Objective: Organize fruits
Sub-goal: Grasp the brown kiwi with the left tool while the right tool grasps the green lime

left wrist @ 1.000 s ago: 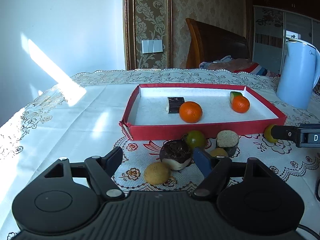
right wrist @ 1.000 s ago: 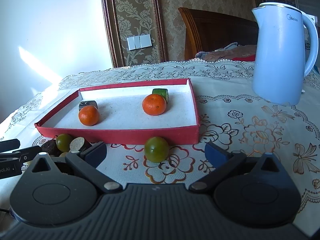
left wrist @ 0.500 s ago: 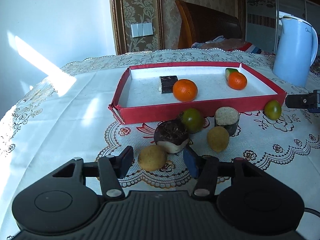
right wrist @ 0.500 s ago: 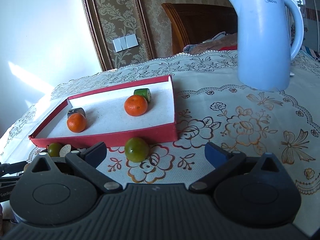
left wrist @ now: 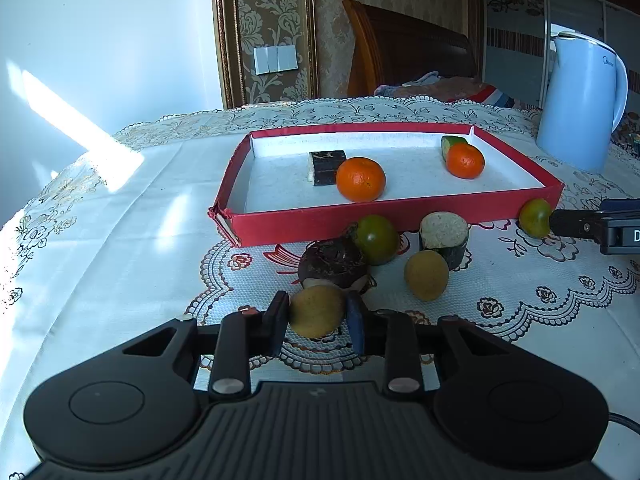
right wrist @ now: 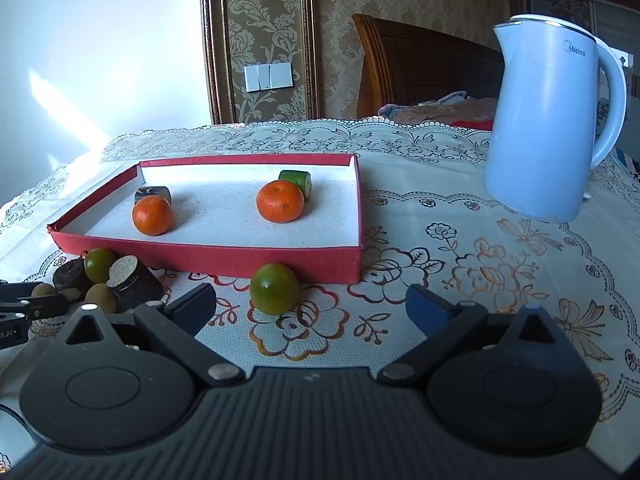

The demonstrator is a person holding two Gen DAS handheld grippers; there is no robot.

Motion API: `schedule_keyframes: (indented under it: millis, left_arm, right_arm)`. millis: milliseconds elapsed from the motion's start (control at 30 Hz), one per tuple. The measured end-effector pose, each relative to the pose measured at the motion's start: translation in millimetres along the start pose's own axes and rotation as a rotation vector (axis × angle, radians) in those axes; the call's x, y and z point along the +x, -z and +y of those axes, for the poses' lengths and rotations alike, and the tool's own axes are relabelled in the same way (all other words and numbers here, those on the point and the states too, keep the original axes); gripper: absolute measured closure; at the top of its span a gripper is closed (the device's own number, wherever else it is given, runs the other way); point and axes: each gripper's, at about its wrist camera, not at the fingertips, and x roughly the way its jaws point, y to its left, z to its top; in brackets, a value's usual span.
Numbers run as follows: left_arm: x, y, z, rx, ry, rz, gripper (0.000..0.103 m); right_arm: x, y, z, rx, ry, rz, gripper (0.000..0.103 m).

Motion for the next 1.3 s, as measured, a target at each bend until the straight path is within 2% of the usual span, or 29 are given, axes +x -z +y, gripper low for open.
schedule_keyframes:
  millis: [100, 267, 433, 533, 633, 733, 1300]
  left_arm:
    - [-2, 0, 1, -0.004, 0.013, -0.006, 0.073]
    - [-4, 1, -2, 0.011, 0.018, -0.018, 0.073]
    - [-3, 0, -1, 0.007, 0.019, -0.016, 0.074]
    - [-4, 1, -2, 0.007, 0.028, -0.019, 0.074]
    - [-5, 1, -3, 0.013, 0.034, -0.026, 0.074]
    - [-5, 1, -3, 0.013, 0.033, -0.026, 0.074]
    - [-14, 0, -9, 0.027, 0.034, -0.052, 0.074]
  right_arm:
    - [7, -2, 4, -0.005, -0.02, 0.029, 0.011]
    - [22, -8, 8, -0.003, -0.045, 0.078, 0.025]
    - [35, -10, 12, -0.021, -0.043, 0.111, 0.034]
    - [37, -11, 16, -0.044, -0.03, 0.105, 0.046]
    - [35, -10, 17, -0.06, -0.029, 0.096, 0.054]
    - [33, -9, 22, -0.085, -0.025, 0.084, 0.071]
    - [16, -8, 18, -0.068, -0.016, 0.012, 0.073]
